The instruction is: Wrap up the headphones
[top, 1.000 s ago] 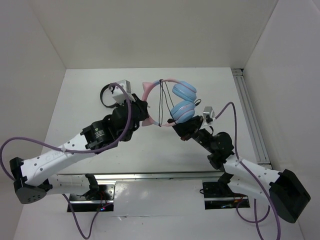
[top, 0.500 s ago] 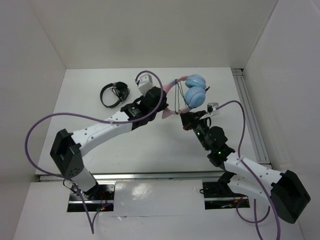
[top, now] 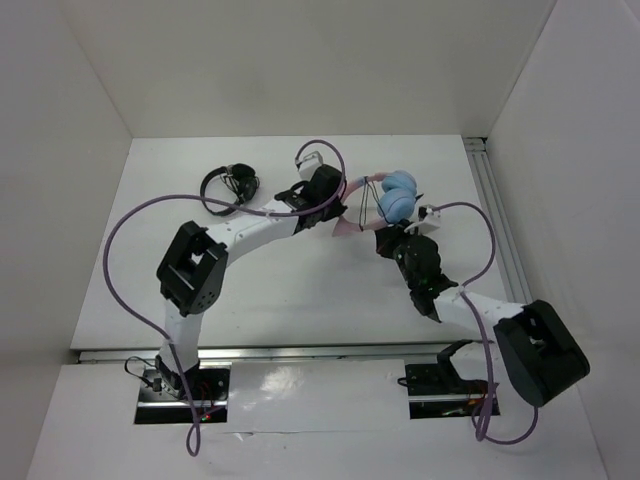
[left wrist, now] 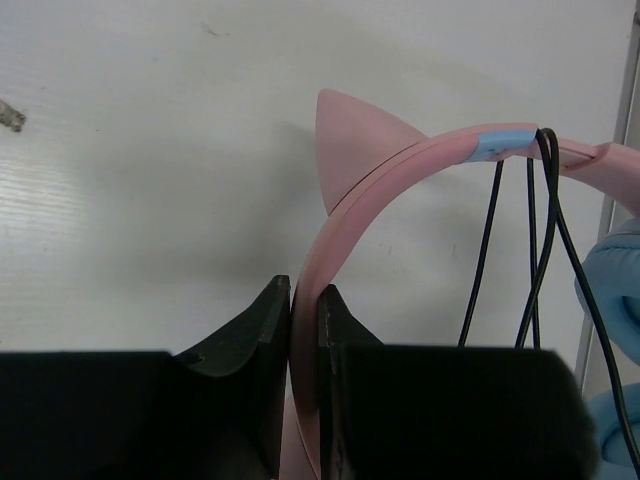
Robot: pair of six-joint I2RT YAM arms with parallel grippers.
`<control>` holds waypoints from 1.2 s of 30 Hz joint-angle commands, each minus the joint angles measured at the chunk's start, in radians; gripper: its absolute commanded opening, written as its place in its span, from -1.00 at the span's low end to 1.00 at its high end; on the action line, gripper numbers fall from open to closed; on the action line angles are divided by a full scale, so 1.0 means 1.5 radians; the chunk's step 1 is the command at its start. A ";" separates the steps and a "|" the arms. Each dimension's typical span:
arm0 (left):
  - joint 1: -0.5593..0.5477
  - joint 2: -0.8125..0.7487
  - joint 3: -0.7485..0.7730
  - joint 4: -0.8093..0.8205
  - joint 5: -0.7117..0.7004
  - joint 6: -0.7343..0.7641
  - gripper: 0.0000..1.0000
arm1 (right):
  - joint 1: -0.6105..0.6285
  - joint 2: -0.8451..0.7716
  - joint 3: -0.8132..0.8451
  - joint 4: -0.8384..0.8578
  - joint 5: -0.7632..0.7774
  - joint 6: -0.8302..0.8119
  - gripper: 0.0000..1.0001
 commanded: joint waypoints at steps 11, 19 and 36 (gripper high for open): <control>0.054 0.234 0.211 0.182 0.021 -0.038 -1.00 | -0.151 0.275 0.097 0.161 -0.159 0.037 -0.99; 0.067 0.300 0.223 0.241 0.042 -0.091 -1.00 | -0.197 0.439 0.172 0.224 -0.239 0.063 -0.92; 0.026 0.339 0.300 0.212 0.016 -0.058 -0.74 | -0.276 0.504 0.188 0.197 -0.306 0.161 -0.92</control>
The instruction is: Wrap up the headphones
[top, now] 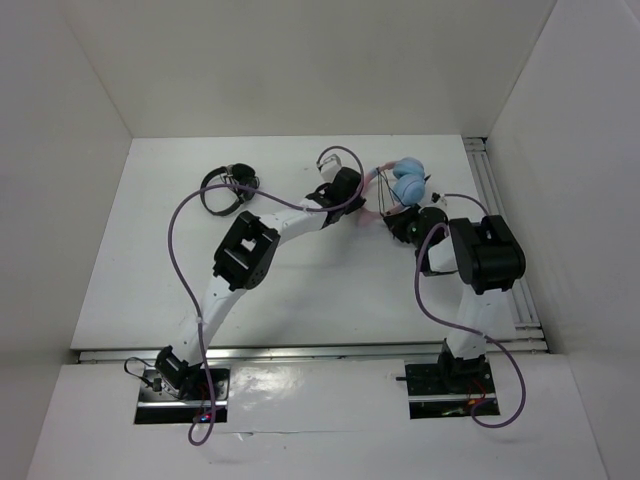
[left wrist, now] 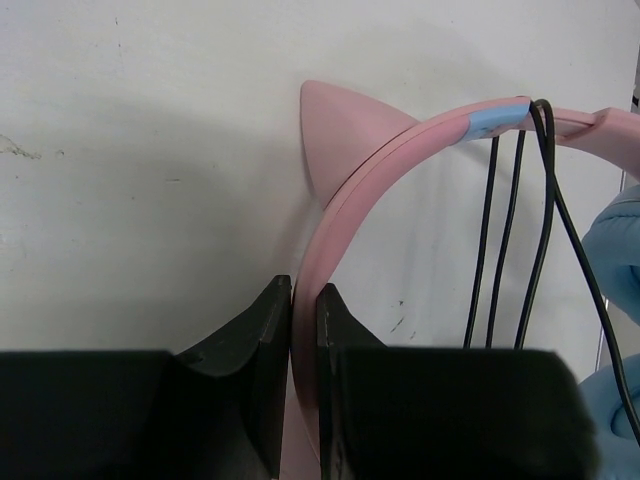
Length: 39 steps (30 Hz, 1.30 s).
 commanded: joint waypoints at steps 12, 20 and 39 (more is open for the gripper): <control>-0.016 -0.050 0.001 0.089 -0.041 -0.010 -0.71 | -0.049 0.056 -0.045 0.189 -0.104 0.114 -0.55; -0.036 -0.050 0.018 0.096 -0.032 -0.010 -0.35 | -0.069 0.062 -0.067 0.237 -0.130 0.136 -0.52; -0.049 -0.103 0.010 0.108 -0.036 0.033 0.83 | -0.095 0.012 -0.121 0.188 -0.129 0.142 -0.42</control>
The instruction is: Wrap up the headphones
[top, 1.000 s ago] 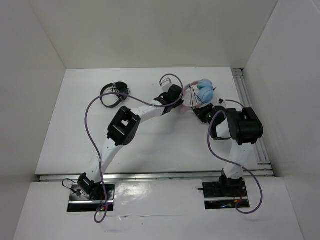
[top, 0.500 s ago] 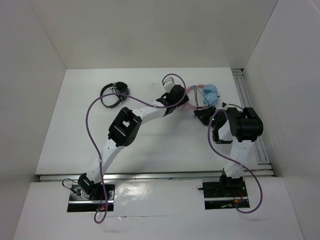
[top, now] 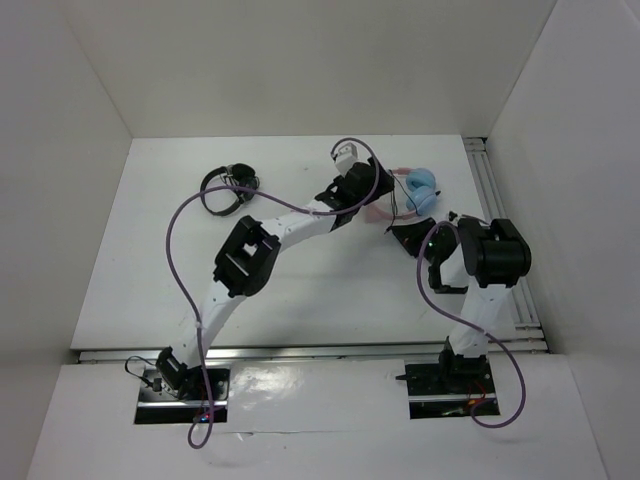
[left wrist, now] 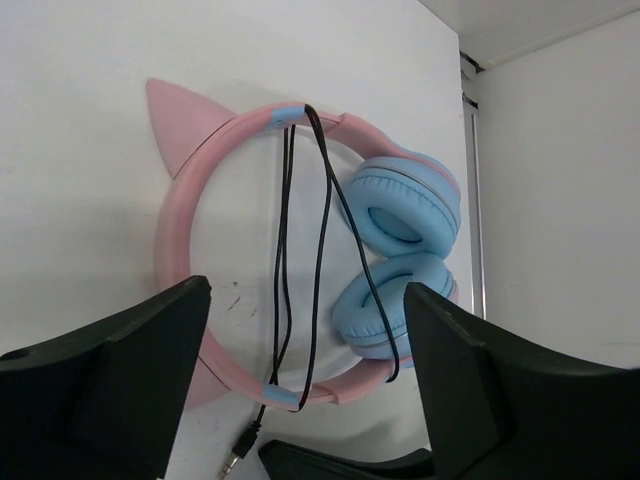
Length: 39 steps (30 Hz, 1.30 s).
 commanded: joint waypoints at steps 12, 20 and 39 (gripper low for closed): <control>-0.038 -0.357 -0.199 -0.057 -0.157 0.123 1.00 | 0.004 -0.296 -0.091 -0.139 0.066 -0.031 -0.14; -0.108 -0.710 -0.420 -0.316 -0.276 0.165 1.00 | 0.110 -0.666 0.151 -0.751 0.231 -0.249 1.00; -0.175 -1.438 -0.624 -0.906 -0.117 0.053 1.00 | 0.217 -0.959 0.419 -1.332 0.115 -0.440 1.00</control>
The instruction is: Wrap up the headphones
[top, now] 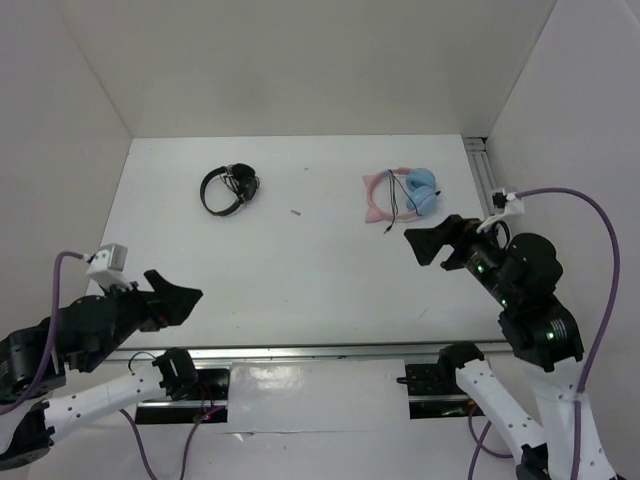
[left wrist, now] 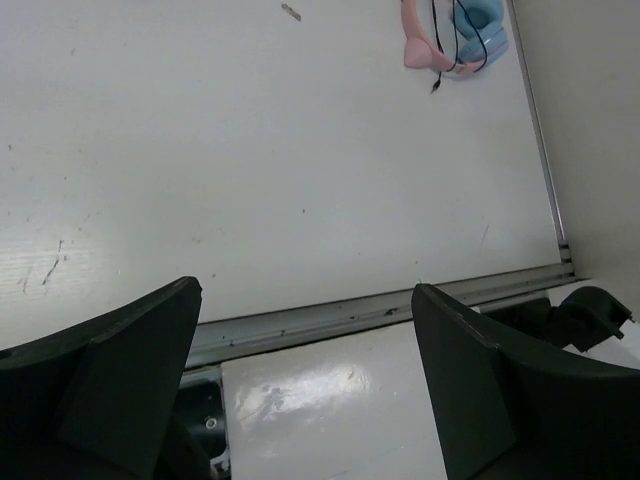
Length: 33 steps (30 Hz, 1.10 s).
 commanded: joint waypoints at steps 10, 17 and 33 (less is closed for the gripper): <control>0.052 -0.054 0.016 -0.124 0.058 -0.030 1.00 | 0.004 -0.048 0.025 -0.115 -0.025 -0.046 1.00; 0.072 -0.089 0.010 -0.134 0.058 -0.023 1.00 | 0.004 -0.048 0.041 -0.121 -0.019 -0.046 1.00; 0.099 -0.102 0.004 -0.121 0.070 -0.001 1.00 | 0.004 -0.055 0.041 -0.128 0.006 -0.053 1.00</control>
